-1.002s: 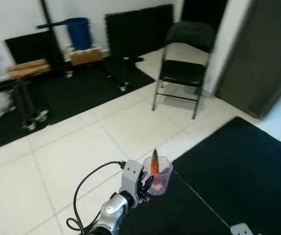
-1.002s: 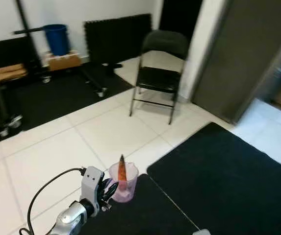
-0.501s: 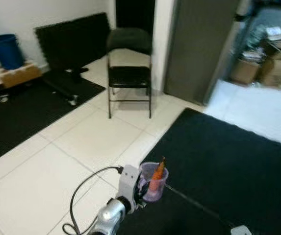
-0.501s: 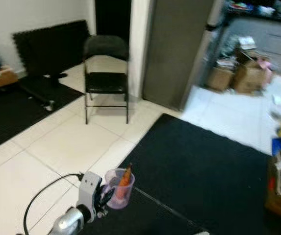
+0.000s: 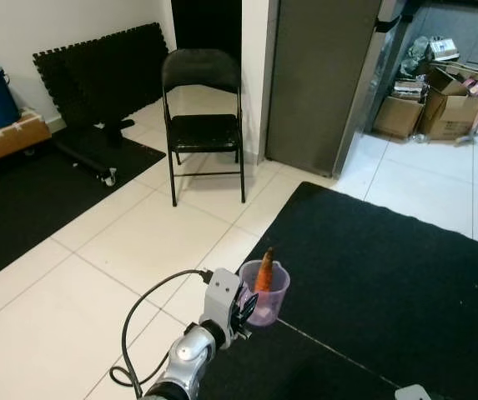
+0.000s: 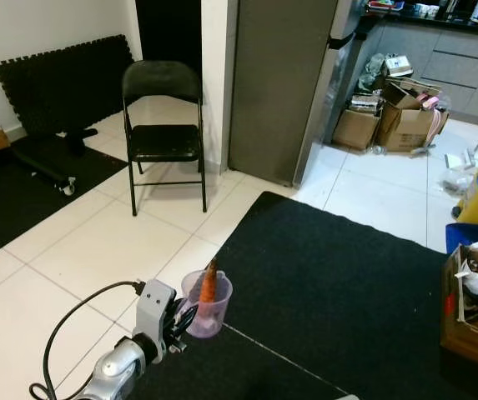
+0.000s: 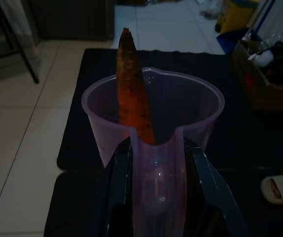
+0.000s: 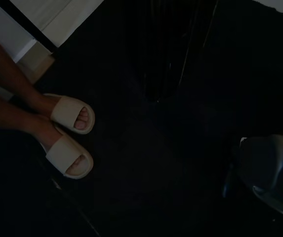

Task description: Restocking fridge

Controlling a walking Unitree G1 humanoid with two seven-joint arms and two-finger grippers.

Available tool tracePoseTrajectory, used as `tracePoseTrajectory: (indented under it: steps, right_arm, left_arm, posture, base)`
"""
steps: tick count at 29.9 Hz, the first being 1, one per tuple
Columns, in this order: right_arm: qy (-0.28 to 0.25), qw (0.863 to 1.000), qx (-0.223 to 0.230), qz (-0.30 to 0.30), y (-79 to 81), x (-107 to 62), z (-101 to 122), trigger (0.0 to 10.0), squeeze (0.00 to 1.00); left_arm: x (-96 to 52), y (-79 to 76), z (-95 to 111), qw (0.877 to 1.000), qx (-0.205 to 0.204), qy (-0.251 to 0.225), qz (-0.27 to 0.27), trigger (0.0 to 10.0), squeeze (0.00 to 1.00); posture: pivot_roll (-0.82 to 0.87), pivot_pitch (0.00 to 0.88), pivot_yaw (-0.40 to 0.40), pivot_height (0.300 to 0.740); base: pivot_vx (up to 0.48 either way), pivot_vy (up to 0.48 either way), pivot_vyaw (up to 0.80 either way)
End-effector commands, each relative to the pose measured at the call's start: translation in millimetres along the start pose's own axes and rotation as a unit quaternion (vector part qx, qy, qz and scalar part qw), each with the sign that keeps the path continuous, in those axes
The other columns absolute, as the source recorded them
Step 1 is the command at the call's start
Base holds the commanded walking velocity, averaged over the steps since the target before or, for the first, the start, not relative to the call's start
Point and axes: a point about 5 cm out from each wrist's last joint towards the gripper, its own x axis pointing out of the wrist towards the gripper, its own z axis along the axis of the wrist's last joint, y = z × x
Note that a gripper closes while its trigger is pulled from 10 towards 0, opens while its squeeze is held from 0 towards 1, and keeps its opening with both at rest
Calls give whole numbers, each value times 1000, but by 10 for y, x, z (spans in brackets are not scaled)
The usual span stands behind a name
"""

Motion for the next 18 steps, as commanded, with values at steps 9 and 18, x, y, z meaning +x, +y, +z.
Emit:
tracePoseTrajectory:
  steps: [9, 18]
  right_arm:
    - [-4, 1000, -4, -2, -16, 0, 17, 10000, 0]
    - [3, 1000, -7, -2, -20, 0, 6, 10000, 0]
  left_arm:
    - [91, -80, 127, 999, 11, -32, -18, 10000, 0]
    - [94, -92, 127, 999, 13, -32, -22, 10000, 0]
  posture:
    - [-8, 0, -35, 740]
    - [-7, 0, -37, 740]
  base:
    - [357, 0, 0]
    - [359, 0, -481]
